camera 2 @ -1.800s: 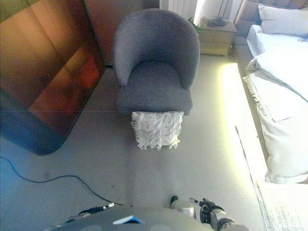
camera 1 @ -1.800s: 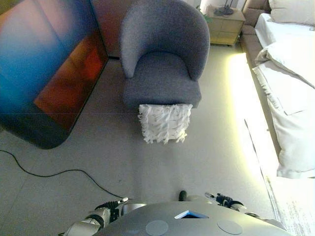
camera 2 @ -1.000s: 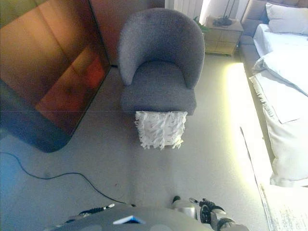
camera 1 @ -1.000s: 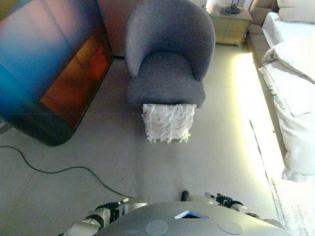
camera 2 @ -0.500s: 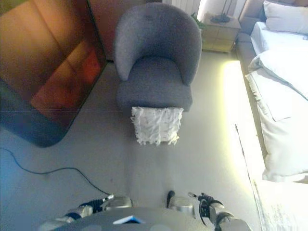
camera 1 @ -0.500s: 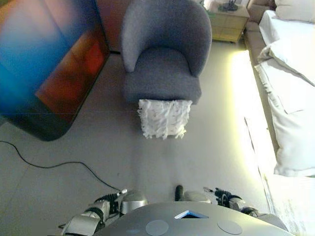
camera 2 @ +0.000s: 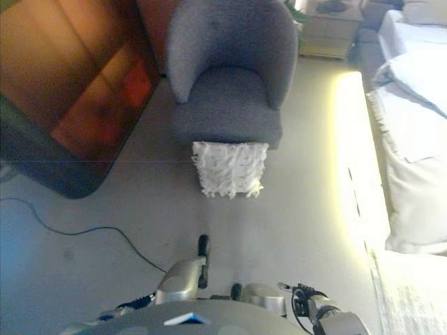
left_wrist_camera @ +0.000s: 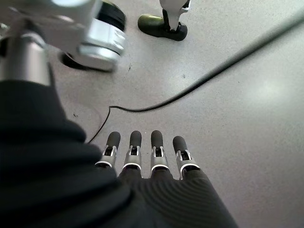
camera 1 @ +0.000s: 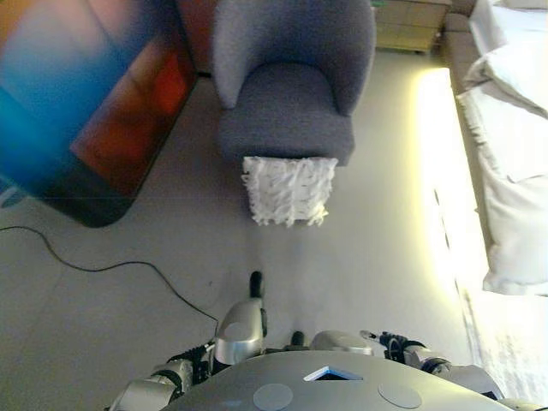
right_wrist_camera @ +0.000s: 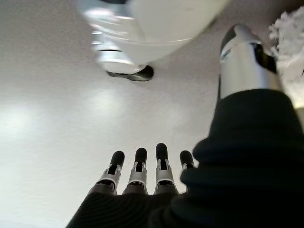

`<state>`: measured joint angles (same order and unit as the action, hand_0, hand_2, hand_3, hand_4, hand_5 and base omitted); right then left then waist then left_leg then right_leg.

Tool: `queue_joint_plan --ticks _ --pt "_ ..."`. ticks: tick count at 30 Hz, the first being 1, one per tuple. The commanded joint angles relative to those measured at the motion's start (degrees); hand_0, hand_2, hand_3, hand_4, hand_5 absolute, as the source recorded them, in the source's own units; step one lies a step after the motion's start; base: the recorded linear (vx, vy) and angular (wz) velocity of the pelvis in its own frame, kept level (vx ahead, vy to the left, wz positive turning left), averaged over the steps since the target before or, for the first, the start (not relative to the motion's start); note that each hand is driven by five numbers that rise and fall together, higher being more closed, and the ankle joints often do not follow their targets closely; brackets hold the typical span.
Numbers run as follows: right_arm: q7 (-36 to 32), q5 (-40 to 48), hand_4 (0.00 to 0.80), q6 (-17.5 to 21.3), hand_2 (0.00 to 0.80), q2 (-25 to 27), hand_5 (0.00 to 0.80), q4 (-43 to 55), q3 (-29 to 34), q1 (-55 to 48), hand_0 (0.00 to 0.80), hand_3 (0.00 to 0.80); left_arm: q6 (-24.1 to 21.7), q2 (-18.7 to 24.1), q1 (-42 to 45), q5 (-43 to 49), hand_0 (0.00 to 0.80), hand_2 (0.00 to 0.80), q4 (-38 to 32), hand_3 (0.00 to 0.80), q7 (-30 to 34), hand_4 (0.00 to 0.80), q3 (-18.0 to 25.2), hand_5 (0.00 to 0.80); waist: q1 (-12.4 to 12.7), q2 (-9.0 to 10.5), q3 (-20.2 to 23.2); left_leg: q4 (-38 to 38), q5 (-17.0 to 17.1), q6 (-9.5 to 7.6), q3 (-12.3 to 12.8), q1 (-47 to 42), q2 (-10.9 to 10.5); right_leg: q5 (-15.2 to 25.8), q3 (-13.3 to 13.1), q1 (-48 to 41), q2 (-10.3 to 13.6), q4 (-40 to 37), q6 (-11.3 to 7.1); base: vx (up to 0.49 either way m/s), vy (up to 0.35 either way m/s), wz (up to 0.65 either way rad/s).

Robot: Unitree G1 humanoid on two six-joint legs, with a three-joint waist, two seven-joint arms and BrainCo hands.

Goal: Pick up the cushion and take it to the sofa

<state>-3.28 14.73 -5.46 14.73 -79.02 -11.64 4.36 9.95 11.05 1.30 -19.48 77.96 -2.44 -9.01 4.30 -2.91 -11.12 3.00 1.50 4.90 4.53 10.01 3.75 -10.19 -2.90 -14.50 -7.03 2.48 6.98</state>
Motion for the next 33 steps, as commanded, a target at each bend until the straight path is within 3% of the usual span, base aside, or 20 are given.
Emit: queue_joint_plan --ticks 1,3,5,8,11,12,14,15,16,18,20,22,24,28,33 --pt "0.60 -0.69 0.000 -1.32 0.000 -0.15 0.000 0.15 1.12 -1.35 0.000 0.000 0.56 0.11 -0.24 -0.42 0.000 0.000 1.15 0.000 0.62 0.000 -0.96 0.000 0.35 2.26 2.50 0.99 6.37 -1.93 1.84 3.72 -1.38 -8.44 1.86 -4.41 1.62 4.89 -4.47 0.622 0.161 -0.22" --pt "1.13 -0.75 0.000 -1.69 0.000 -0.51 0.000 -0.05 1.80 -1.49 0.000 0.000 0.98 0.45 -0.57 0.70 0.000 0.000 1.10 0.000 0.54 0.000 -0.56 0.000 -0.04 2.85 2.89 -1.69 4.22 -2.87 3.86 4.14 -1.37 -9.68 3.25 -3.95 2.91 7.54 -5.43 0.651 0.158 -0.20" --pt "0.53 -1.09 0.000 -1.82 0.000 -0.85 0.000 0.02 2.38 -2.10 0.000 0.000 0.76 1.22 -0.81 2.80 0.000 0.000 1.02 0.000 0.84 0.000 -0.39 0.000 0.14 4.03 3.52 -7.72 2.89 -3.97 3.58 5.58 -2.42 -9.72 4.14 -4.34 4.45 11.31 -6.80 0.660 0.117 -0.20" --pt "-0.77 -1.91 0.000 -1.06 0.000 -1.35 0.000 0.39 2.79 -2.78 0.000 0.000 1.17 2.54 -0.66 1.96 0.000 0.000 0.32 0.000 0.55 0.000 0.22 0.000 1.11 6.34 5.17 -11.63 -1.16 -7.35 2.48 5.40 -5.22 -0.91 5.62 -3.04 7.95 19.54 -11.34 0.653 0.105 -0.16" --pt "-1.66 -0.49 0.000 -0.05 0.000 -1.83 0.000 1.85 3.33 -2.24 0.000 0.000 1.06 4.13 -1.29 5.32 0.000 0.000 0.28 0.000 1.01 0.000 0.95 0.000 1.74 7.16 6.32 -11.44 -2.89 -9.14 1.85 3.29 -6.66 6.65 7.86 1.12 10.21 28.62 -14.69 0.516 0.050 -0.07" --pt "-1.60 0.09 0.000 -0.44 0.000 -1.97 0.000 2.46 3.17 -1.50 0.000 0.000 1.36 4.52 -1.65 6.04 0.000 0.000 0.08 0.000 0.82 0.000 0.80 0.000 1.52 7.00 6.55 -10.78 -3.53 -9.53 1.96 1.72 -6.70 8.33 8.34 4.56 11.19 30.34 -14.76 0.427 0.021 -0.12" --pt "-0.88 2.04 0.000 -1.00 0.000 -2.07 0.000 3.19 2.74 -0.25 0.000 0.000 1.98 5.16 -3.14 5.62 0.000 0.000 -0.19 0.000 0.77 0.000 -0.36 0.000 0.68 6.65 6.26 -9.98 -4.65 -9.76 1.81 -0.99 -6.96 5.88 10.18 9.19 12.50 28.25 -14.53 0.384 -0.008 -0.19" --pt "-0.71 2.71 0.000 -1.21 0.000 -2.06 0.000 3.31 2.58 0.35 0.000 0.000 2.13 5.37 -4.20 5.37 0.000 0.000 -0.25 0.000 1.25 0.000 -0.53 0.000 0.42 5.79 5.88 -9.60 -4.03 -9.50 2.30 -1.48 -5.92 4.91 12.44 11.12 12.16 25.49 -13.65 0.320 -0.059 -0.01" --pt "-0.63 3.15 0.000 -1.24 0.000 -2.07 0.000 3.55 2.32 0.76 0.000 0.000 2.29 5.44 -5.45 4.79 0.000 0.000 -0.41 0.000 1.64 0.000 -0.73 0.000 0.11 5.39 5.25 -9.05 -4.76 -8.81 2.21 -3.25 -5.79 2.82 14.87 13.15 12.99 22.17 -13.32 0.246 -0.105 0.12" --pt "-0.19 3.06 0.000 -1.29 0.000 -1.98 0.000 4.59 1.39 1.18 0.000 0.000 3.29 5.16 -7.66 3.62 0.000 0.000 -0.79 0.000 1.32 0.000 -1.01 0.000 -0.44 3.83 3.90 -7.31 -4.90 -7.56 2.15 -6.62 -4.35 2.74 18.24 17.71 14.64 17.28 -11.97 0.184 -0.135 0.02" --pt "-0.45 1.64 0.000 -1.41 0.000 -1.61 0.000 5.66 0.31 1.36 0.000 0.000 3.68 4.68 -8.64 4.00 0.000 0.000 -0.93 0.000 1.31 0.000 -1.42 0.000 -1.65 3.23 3.02 -6.40 -4.83 -6.95 2.48 -7.66 -3.42 7.47 17.30 20.90 16.15 8.93 -12.08 0.079 -0.190 -0.08" --pt "-0.68 0.77 0.000 -0.91 0.000 -1.25 0.000 6.06 -0.41 1.17 0.000 0.000 2.74 4.05 -8.63 3.83 0.000 0.000 -0.66 0.000 0.87 0.000 -2.17 0.000 -3.34 3.51 2.57 -5.28 -5.94 -6.64 1.54 -9.19 -3.64 13.75 12.59 22.29 17.81 1.72 -13.89 0.157 -0.192 0.04" --pt "-1.26 -1.02 0.000 -0.34 0.000 -1.18 0.000 6.09 -0.29 0.71 0.000 0.000 1.85 3.67 -7.91 2.24 0.000 0.000 -0.48 0.000 0.32 0.000 -2.49 0.000 -4.63 3.61 2.45 -4.39 -7.47 -6.59 0.41 -11.53 -3.17 16.36 9.26 23.22 18.61 -0.55 -14.85 0.208 -0.201 0.15" --pt "-1.52 -3.30 0.000 0.73 0.000 -1.94 0.000 5.03 -0.21 -0.39 0.000 0.000 0.96 3.35 -6.42 0.20 0.000 0.000 -0.39 0.000 -1.51 0.000 -0.89 0.000 -4.89 4.37 3.66 -3.24 -7.97 -5.39 -0.70 -15.16 0.18 12.72 9.14 19.17 16.86 -1.02 -14.22 0.208 -0.330 0.33" --pt "0.37 0.65 0.000 4.00 0.000 -0.87 0.000 4.64 -0.01 -0.01 0.000 0.000 -0.76 2.53 -5.37 4.67 0.000 0.000 0.19 0.000 -2.15 0.000 -0.58 0.000 -3.61 5.84 5.38 -8.01 -8.04 -3.41 -0.52 -14.34 3.44 10.46 11.87 13.74 15.20 -2.85 -11.71 0.139 -0.332 0.38"
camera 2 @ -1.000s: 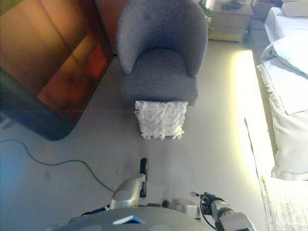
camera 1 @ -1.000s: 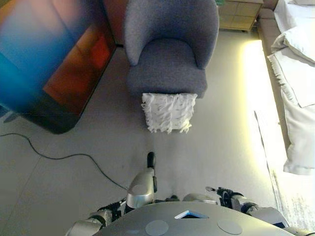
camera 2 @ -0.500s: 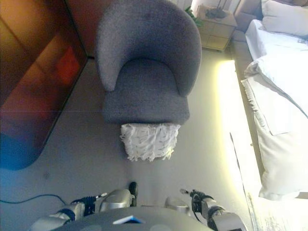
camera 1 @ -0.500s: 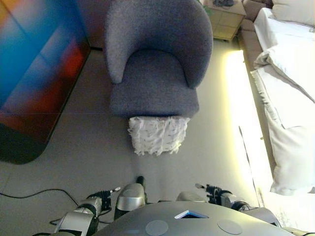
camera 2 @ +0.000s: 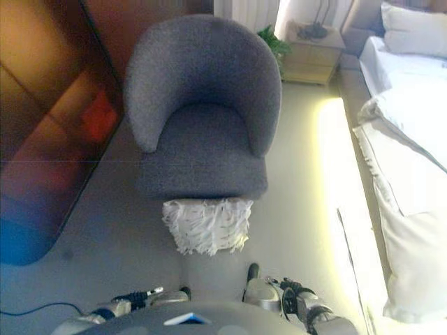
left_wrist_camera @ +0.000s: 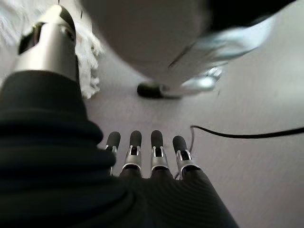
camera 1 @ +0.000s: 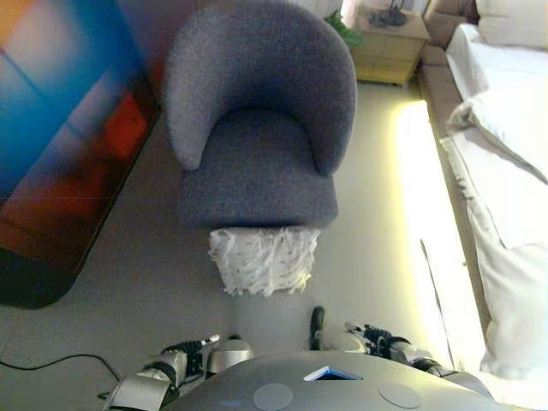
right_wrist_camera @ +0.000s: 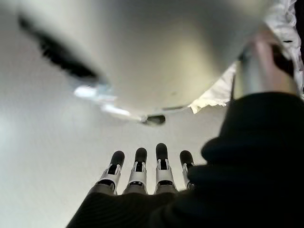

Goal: Pick up the cushion and take it to the sofa

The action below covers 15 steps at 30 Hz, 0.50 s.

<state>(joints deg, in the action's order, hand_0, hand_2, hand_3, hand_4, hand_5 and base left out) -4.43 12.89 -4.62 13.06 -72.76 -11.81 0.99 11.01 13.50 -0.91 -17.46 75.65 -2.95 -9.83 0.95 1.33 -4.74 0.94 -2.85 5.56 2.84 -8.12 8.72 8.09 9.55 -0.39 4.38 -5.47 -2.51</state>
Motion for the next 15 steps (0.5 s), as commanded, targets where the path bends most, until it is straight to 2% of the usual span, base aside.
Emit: queue_joint_plan --ticks 1,3,5,7,11,15 --pt "2.17 3.27 0.000 2.86 0.000 1.27 0.000 -1.62 0.39 3.88 0.000 0.000 -2.34 -0.17 -2.98 2.22 0.000 0.000 2.50 0.000 -1.62 0.000 0.01 0.000 -0.29 1.65 -1.06 -9.05 -3.46 -3.74 1.95 5.06 -1.05 -8.27 -0.42 -0.76 3.57 5.27 -1.56 0.068 -0.185 0.26" --pt "2.50 2.41 0.000 2.41 0.000 2.01 0.000 -1.42 0.70 4.48 0.000 0.000 -2.75 -0.49 -2.90 0.84 0.000 0.000 2.04 0.000 -1.57 0.000 -0.31 0.000 -0.07 1.46 -1.52 -13.90 -2.28 -3.21 3.05 7.61 -0.46 -8.90 0.57 -1.34 3.39 5.41 -0.74 0.039 -0.129 0.15" --pt "2.97 2.12 0.000 2.00 0.000 2.57 0.000 -1.29 0.50 5.18 0.000 0.000 -2.69 -0.83 -2.96 -0.33 0.000 0.000 1.28 0.000 -1.50 0.000 -0.99 0.000 0.43 0.89 -2.24 -14.68 -1.35 -2.58 3.15 9.35 -0.55 -9.21 1.71 -1.93 3.39 4.96 -0.41 0.024 -0.031 0.20" --pt "3.31 2.37 0.000 1.75 0.000 2.85 0.000 -1.52 0.20 5.95 0.000 0.000 -2.91 -1.33 -3.07 -0.79 0.000 0.000 0.94 0.000 -1.74 0.000 -1.53 0.000 0.74 -0.04 -2.96 -10.47 -0.09 -1.84 3.78 9.27 -0.61 -9.46 3.02 -2.43 3.53 4.24 -0.53 0.047 0.088 0.18" --pt "3.98 2.29 0.000 1.31 0.000 2.86 0.000 -1.92 -0.21 5.81 0.000 0.000 -4.43 -2.14 -3.35 -1.29 0.000 0.000 0.98 0.000 -3.04 0.000 -1.51 0.000 0.81 -1.85 -3.82 -1.19 5.08 -0.04 4.96 9.70 0.63 -10.91 4.93 -4.21 3.09 3.29 -0.18 0.106 0.163 0.27" --pt "4.64 2.35 0.000 0.73 0.000 2.85 0.000 -2.37 0.15 5.23 0.000 0.000 -5.37 -2.33 -2.76 -1.46 0.000 0.000 1.17 0.000 -2.93 0.000 -0.73 0.000 0.81 -2.51 -3.69 2.44 6.96 0.74 4.38 8.47 2.36 -11.89 5.52 -5.70 3.49 3.04 -0.19 0.181 0.236 0.17"
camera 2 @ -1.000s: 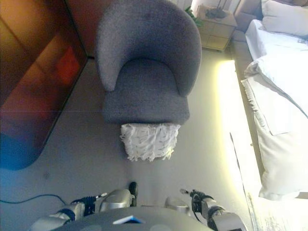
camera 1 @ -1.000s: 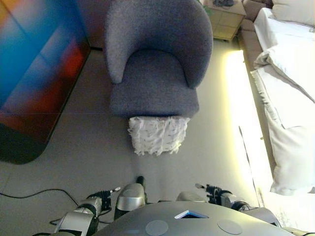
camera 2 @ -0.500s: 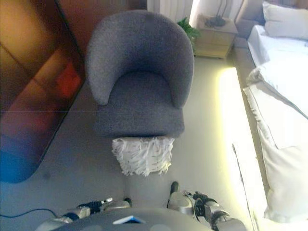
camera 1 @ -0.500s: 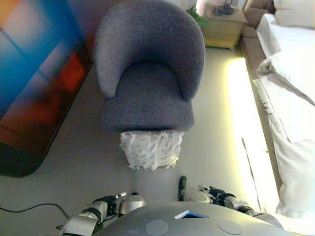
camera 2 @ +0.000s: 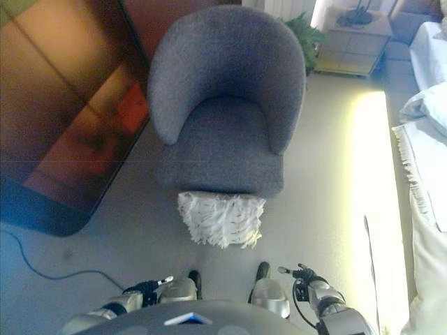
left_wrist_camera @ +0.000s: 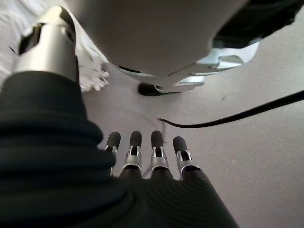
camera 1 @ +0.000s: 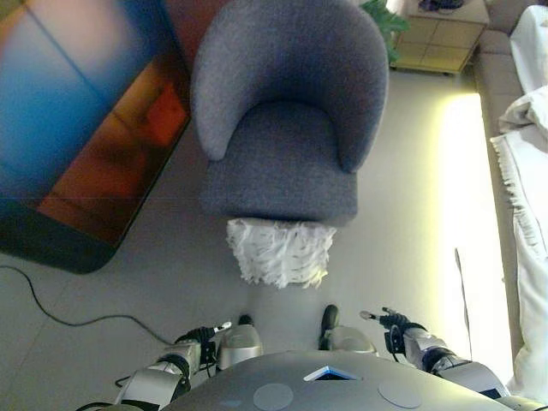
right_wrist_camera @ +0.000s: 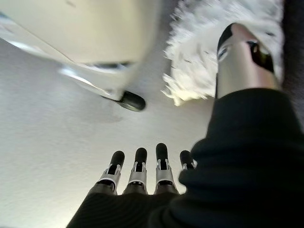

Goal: Pick up the cushion and take it to the sofa

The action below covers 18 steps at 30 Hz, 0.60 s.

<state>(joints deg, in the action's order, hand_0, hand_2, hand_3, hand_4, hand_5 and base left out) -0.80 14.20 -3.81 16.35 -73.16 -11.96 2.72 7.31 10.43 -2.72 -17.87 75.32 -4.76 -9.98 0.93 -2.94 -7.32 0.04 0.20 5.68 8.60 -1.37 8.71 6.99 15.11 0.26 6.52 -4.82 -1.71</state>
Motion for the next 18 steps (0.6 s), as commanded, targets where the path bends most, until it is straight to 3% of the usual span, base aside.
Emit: queue_joint_plan --ticks 1,4,7,11,13,18 --pt "1.29 1.00 0.000 -0.24 0.000 -0.49 0.000 -2.07 0.38 3.40 0.000 0.000 -2.11 0.67 -0.71 -1.02 0.000 0.000 1.49 0.000 -1.58 0.000 -0.42 0.000 0.83 1.67 -0.99 3.77 3.91 0.70 -1.58 1.17 2.73 -10.95 0.04 -6.51 1.64 2.51 -1.11 0.206 0.313 -0.01" --pt "2.19 0.90 0.000 -0.28 0.000 -0.69 0.000 -2.97 0.88 3.21 0.000 0.000 -4.58 0.98 -0.51 -0.04 0.000 0.000 1.54 0.000 -4.04 0.000 0.04 0.000 0.85 1.30 -0.73 4.16 3.32 0.81 -2.87 -0.13 3.38 -11.74 -0.68 -6.75 3.01 3.90 -1.98 0.243 0.335 0.01" --pt "3.44 0.81 0.000 -1.05 0.000 -0.71 0.000 -3.36 1.74 3.04 0.000 0.000 -6.32 1.52 -1.04 3.10 0.000 0.000 1.33 0.000 -4.71 0.000 -0.15 0.000 0.45 1.11 -0.99 1.82 2.20 0.75 -2.35 0.22 3.43 -12.14 -1.55 -6.27 4.99 6.57 -3.28 0.265 0.331 0.01" --pt "4.12 -0.28 0.000 1.88 0.000 -1.34 0.000 -0.82 -0.03 5.14 0.000 0.000 -6.58 4.09 -4.90 2.99 0.000 0.000 -0.94 0.000 -7.13 0.000 -3.36 0.000 1.08 2.28 -3.19 -5.64 -1.15 -1.26 -1.18 5.44 1.40 -11.66 -2.43 -3.19 9.02 10.74 -6.66 0.074 0.197 -0.02" --pt "6.20 0.93 0.000 3.18 0.000 -1.55 0.000 1.30 -2.05 7.97 0.000 0.000 -7.96 5.53 -8.01 3.14 0.000 0.000 -1.39 0.000 -10.15 0.000 -4.71 0.000 1.31 2.76 -5.89 -8.12 -1.71 -1.55 -1.57 9.16 1.28 -10.81 -3.65 0.67 9.99 12.28 -6.72 -0.165 0.026 -0.11" --pt "13.49 -1.61 0.000 6.70 0.000 0.22 0.000 3.98 -6.66 17.54 0.000 0.000 -12.54 8.23 -17.54 -0.36 0.000 0.000 -4.08 0.000 -18.94 0.000 -8.85 0.000 -0.13 3.49 -12.21 -16.45 -2.42 -0.02 -3.57 22.70 3.22 -7.16 -8.12 12.39 10.61 12.65 -6.95 -0.217 -0.076 -0.15"
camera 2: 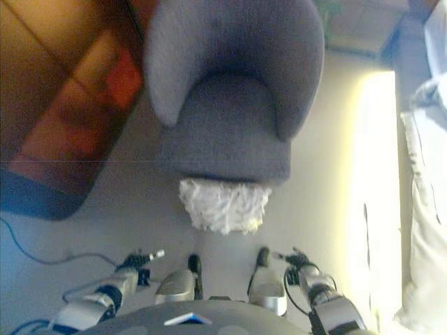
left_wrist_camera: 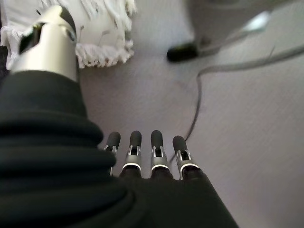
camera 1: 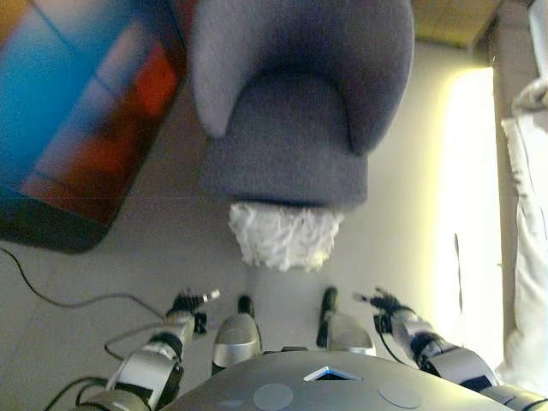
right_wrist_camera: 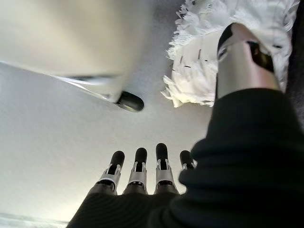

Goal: Pick up the cushion and take it to the sofa

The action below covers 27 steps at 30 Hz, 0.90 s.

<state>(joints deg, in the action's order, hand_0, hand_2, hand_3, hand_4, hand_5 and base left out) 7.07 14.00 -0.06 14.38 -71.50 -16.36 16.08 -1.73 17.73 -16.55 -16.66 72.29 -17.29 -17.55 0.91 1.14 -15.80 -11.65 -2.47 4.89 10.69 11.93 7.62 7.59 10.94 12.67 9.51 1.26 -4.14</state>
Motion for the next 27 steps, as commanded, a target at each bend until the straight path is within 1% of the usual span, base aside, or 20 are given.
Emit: queue_joint_plan --ticks 1,3,5,6,9,11,13,17,20,22,23,25,27 --pt "7.52 -1.08 0.000 2.97 0.000 2.73 0.000 2.46 -2.89 6.53 0.000 0.000 -3.42 1.06 -6.01 -2.54 0.000 0.000 -1.73 0.000 -8.04 0.000 -1.80 0.000 -0.48 -0.59 -4.78 -5.91 0.30 1.01 -6.57 12.25 4.38 -7.37 -5.06 3.05 7.45 7.19 -4.50 -0.133 -0.081 -0.17" --pt "9.85 -1.19 0.000 3.09 0.000 3.87 0.000 2.77 -3.77 10.34 0.000 0.000 -2.75 1.94 -9.78 -2.40 0.000 0.000 -2.91 0.000 -9.07 0.000 -2.64 0.000 -0.90 -0.60 -6.03 -6.04 1.04 1.41 -7.51 15.96 4.15 -6.77 -5.77 7.53 7.37 8.11 -4.75 -0.139 -0.052 -0.09" --pt "10.60 -1.86 0.000 2.12 0.000 5.73 0.000 3.29 -4.55 13.71 0.000 0.000 -2.40 3.00 -12.96 -2.00 0.000 0.000 -3.85 0.000 -7.82 0.000 -4.02 0.000 -1.18 -0.68 -6.96 -5.02 2.05 1.47 -7.75 18.11 3.53 -6.34 -5.43 10.71 7.55 8.52 -5.02 -0.113 0.007 -0.07" --pt "11.15 -2.26 0.000 2.14 0.000 6.84 0.000 3.30 -4.90 15.58 0.000 0.000 -2.59 3.20 -14.75 -2.83 0.000 0.000 -4.27 0.000 -7.63 0.000 -5.22 0.000 -1.43 -1.00 -7.87 -4.58 2.53 1.31 -7.80 19.48 2.95 -6.29 -5.66 13.27 7.48 9.43 -5.01 -0.102 0.043 -0.25" --pt "14.07 -3.92 0.000 1.95 0.000 8.70 0.000 3.20 -5.57 19.80 0.000 0.000 -2.81 2.80 -18.74 -3.33 0.000 0.000 -4.76 0.000 -8.69 0.000 -6.94 0.000 -1.78 -1.50 -10.32 -4.47 3.31 0.91 -7.97 23.04 1.81 -6.03 -5.91 18.57 7.47 11.76 -4.80 -0.098 0.039 -0.25" --pt "15.55 -4.06 0.000 1.82 0.000 9.65 0.000 3.14 -5.79 22.53 0.000 0.000 -3.75 2.53 -20.83 -3.51 0.000 0.000 -4.63 0.000 -9.61 0.000 -7.38 0.000 -1.95 -1.95 -11.88 -4.66 3.95 0.82 -7.96 25.73 1.34 -5.87 -5.78 21.67 7.23 13.07 -4.51 -0.115 0.052 -0.02" --pt "17.16 -4.69 0.000 2.06 0.000 10.40 0.000 3.42 -6.21 24.83 0.000 0.000 -4.73 2.35 -22.70 -3.73 0.000 0.000 -4.82 0.000 -10.38 0.000 -8.01 0.000 -2.25 -2.31 -13.09 -6.61 3.58 0.61 -7.78 28.57 0.69 -5.73 -5.82 24.65 7.10 14.23 -4.08 -0.093 0.055 0.06" --pt "20.82 -4.78 0.000 2.70 0.000 12.05 0.000 4.32 -6.77 28.28 0.000 0.000 -6.42 2.37 -25.87 -4.73 0.000 0.000 -5.13 0.000 -12.36 0.000 -8.91 0.000 -2.43 -3.12 -13.99 -7.82 3.74 0.15 -8.13 33.32 0.09 -5.53 -6.83 30.04 6.71 15.99 -3.58 -0.048 0.046 0.04" --pt "22.38 -4.71 0.000 3.22 0.000 13.15 0.000 5.11 -7.09 30.51 0.000 0.000 -8.08 3.05 -28.06 -4.81 0.000 0.000 -5.49 0.000 -13.86 0.000 -9.20 0.000 -2.27 -3.48 -13.99 -8.16 4.08 -0.26 -8.23 36.45 -0.28 -5.45 -6.97 33.25 6.39 16.96 -3.22 -0.025 0.037 0.09" --pt "23.84 -6.10 0.000 4.39 0.000 14.27 0.000 5.93 -7.35 32.38 0.000 0.000 -9.27 3.83 -30.15 -4.79 0.000 0.000 -6.21 0.000 -15.30 0.000 -9.69 0.000 -2.25 -3.83 -13.99 -8.93 4.32 -0.59 -8.40 39.41 -0.64 -5.49 -7.29 36.16 6.02 18.29 -2.99 -0.025 0.040 0.07" --pt "24.02 -6.05 0.000 4.55 0.000 14.66 0.000 6.45 -7.35 32.43 0.000 0.000 -9.17 4.20 -30.61 -4.97 0.000 0.000 -6.54 0.000 -15.60 0.000 -9.74 0.000 -2.28 -3.83 -13.99 -9.26 4.28 -0.61 -8.42 40.11 -0.67 -5.46 -7.35 36.79 5.91 18.62 -2.96 -0.018 0.023 0.08" --pt "24.71 -7.10 0.000 7.46 0.000 17.65 0.000 10.69 -6.45 29.15 0.000 0.000 -7.76 6.93 -31.01 -6.00 0.000 0.000 -10.19 0.000 -18.62 0.000 -8.74 0.000 -2.82 -3.47 -13.99 -9.91 4.11 -0.67 -8.23 42.69 -0.58 -5.21 -7.69 39.11 5.27 19.39 -3.12 -0.005 0.022 0.12" --pt "25.46 -7.20 0.000 8.81 0.000 20.54 0.000 15.30 -5.48 25.95 0.000 0.000 -6.40 9.64 -30.37 -7.67 0.000 0.000 -12.85 0.000 -19.94 0.000 -7.14 0.000 -3.26 -3.18 -13.99 -9.26 4.20 -0.76 -8.12 44.02 -0.60 -5.31 -7.73 40.49 4.96 19.24 -3.38 0.014 0.017 0.12"
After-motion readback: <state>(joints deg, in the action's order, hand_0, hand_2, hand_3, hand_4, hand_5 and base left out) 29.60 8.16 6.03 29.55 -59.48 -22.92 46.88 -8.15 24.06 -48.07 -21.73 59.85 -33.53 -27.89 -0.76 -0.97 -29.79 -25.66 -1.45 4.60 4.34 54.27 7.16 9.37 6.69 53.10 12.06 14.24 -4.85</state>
